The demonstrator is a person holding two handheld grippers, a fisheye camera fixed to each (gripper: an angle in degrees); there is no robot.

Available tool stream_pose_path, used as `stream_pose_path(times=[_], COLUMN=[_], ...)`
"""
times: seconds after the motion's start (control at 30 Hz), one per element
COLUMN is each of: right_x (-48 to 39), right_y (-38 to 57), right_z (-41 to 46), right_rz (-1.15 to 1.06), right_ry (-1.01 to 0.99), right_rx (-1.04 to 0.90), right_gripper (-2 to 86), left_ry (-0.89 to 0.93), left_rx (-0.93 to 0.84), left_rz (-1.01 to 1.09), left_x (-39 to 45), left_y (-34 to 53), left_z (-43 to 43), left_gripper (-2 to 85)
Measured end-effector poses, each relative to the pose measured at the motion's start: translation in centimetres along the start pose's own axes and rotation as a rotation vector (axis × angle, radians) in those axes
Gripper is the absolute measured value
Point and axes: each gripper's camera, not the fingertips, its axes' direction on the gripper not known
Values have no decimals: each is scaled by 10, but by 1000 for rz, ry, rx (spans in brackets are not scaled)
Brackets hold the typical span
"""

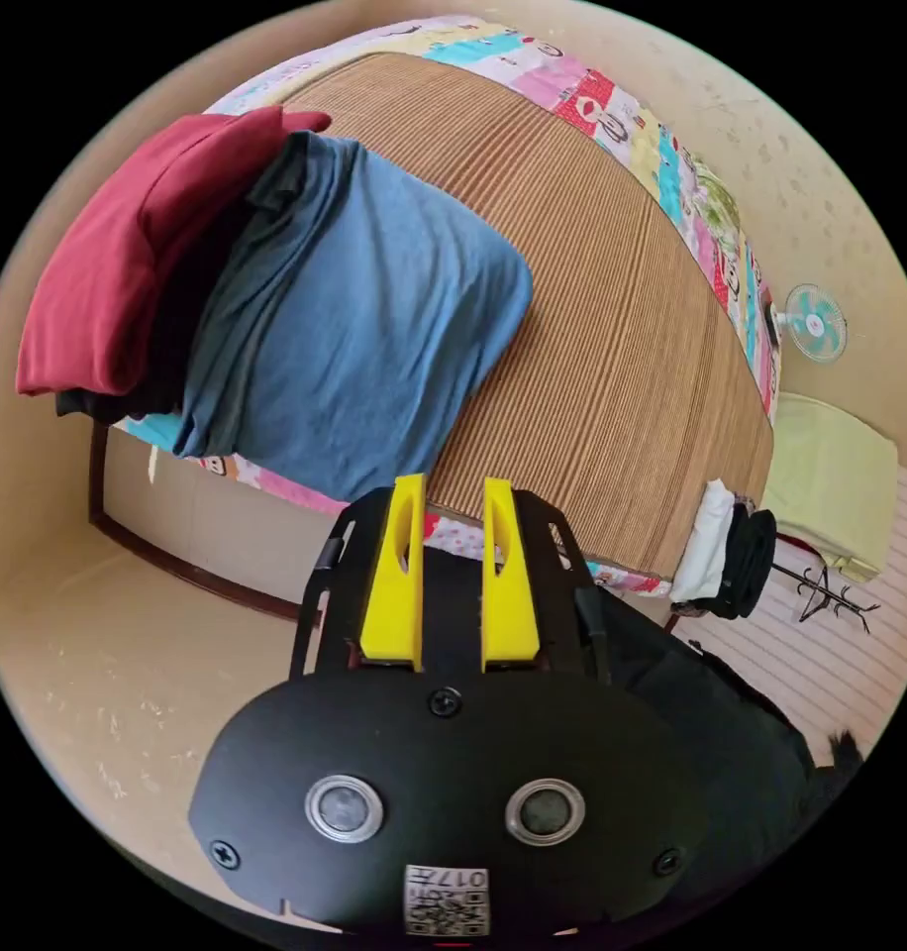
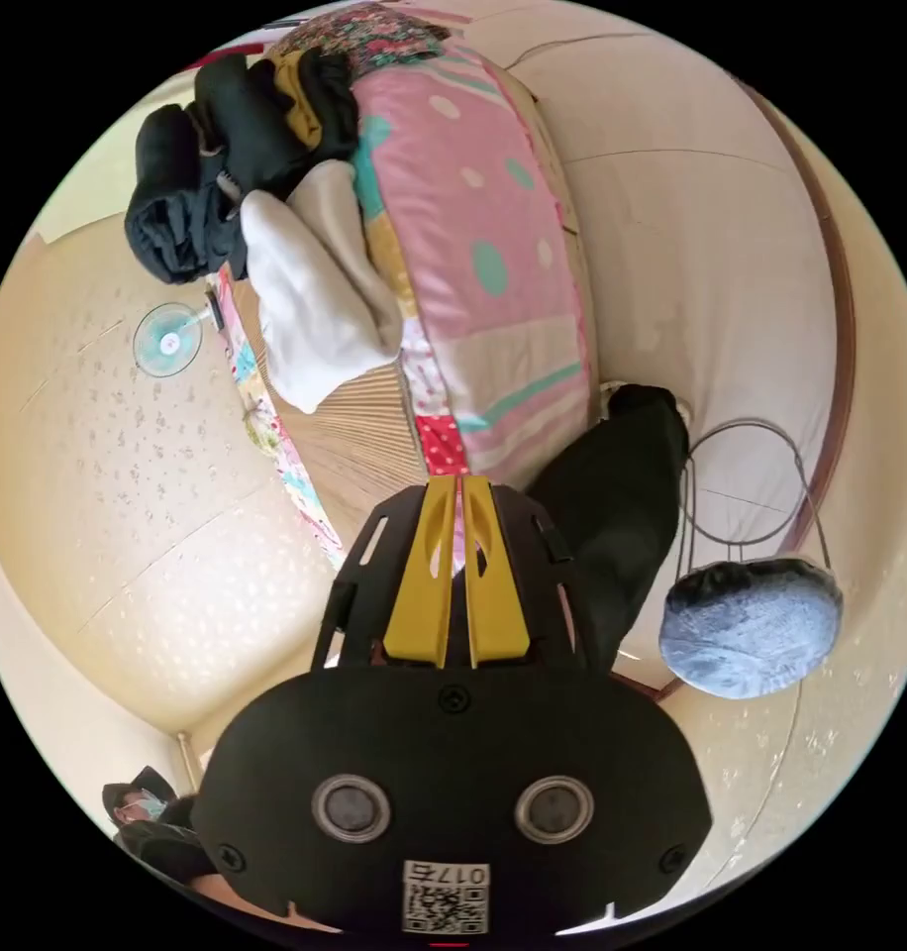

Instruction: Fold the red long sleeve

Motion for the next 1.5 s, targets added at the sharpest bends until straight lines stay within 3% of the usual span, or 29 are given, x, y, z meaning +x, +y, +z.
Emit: stream_pose_path(times=[0.23, 0.43, 0.57, 0.67, 0.73, 0.87, 1.0, 1.13, 1.3, 1.4, 1.47, 1.5], right_x=[-83, -72, -48, -49, -58, -93, -141, -191, -235, -208, -186, -175], right_y=[25, 59, 71, 72, 75, 100, 156, 219, 320, 359, 365, 359], right_z=[76, 105, 89, 85, 87, 106, 125, 108, 79, 76, 66, 53], right_rz=[-335, -373, -356, -417, -495, -730, -983, -1186, -1482, -1696, -1719, -1675], right_ry=[8, 96, -49, -170, -224, -321, -383, -529, -441, -184, -226, -289], right_rx=[-220, -323, -266, -282, -326, -529, -757, -875, -1048, -1004, -1029, -989], right_gripper=[16, 15, 7, 5, 4, 6, 17, 62, 173, 150, 49, 42], left_ry=[-117, -41, -55, 210, 511, 739, 1041, 1266, 1262, 1263, 1299, 1309], left_rx=[337, 215, 168, 249, 367, 518, 578, 473, 270, 100, 0, -57], left_rz=[-192, -286, -271, -194, -27, 334, 830, 1304, 1620, 1703, 1713, 1704], left_x=[-131, -200, -208, -235, -249, -221, -154, -82, 9, 62, 84, 94], left_y=[-35, -62, -48, -20, 11, 62, 118, 174, 234, 268, 288, 299], left_z=[-69, 2, 26, 27, 11, -38, -78, -93, -66, -18, 15, 34], left_gripper=[123, 118, 75, 26, 2, -6, -8, -8, -7, -7, -6, -5])
